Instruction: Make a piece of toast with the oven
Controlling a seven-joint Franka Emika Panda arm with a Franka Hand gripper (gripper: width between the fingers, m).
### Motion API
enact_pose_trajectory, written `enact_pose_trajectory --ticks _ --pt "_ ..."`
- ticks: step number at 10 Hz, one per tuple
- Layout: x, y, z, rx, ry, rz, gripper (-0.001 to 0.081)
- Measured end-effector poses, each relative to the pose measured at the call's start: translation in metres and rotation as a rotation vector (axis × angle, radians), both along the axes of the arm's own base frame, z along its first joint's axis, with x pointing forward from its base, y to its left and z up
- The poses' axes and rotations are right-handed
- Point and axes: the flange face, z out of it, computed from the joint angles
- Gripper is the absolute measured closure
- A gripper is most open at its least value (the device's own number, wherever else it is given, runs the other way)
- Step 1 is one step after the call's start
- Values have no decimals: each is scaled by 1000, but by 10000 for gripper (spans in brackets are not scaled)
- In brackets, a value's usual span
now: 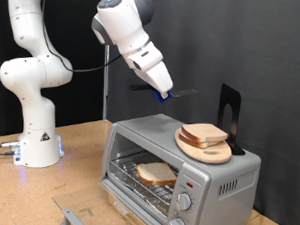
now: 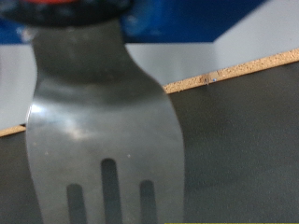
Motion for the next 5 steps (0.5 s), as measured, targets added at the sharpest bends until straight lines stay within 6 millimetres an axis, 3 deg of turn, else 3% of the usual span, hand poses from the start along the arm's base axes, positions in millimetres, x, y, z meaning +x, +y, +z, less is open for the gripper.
enact_pose_trajectory --ticks 5 --pt "-7 0 -28 -36 -2 -28 537"
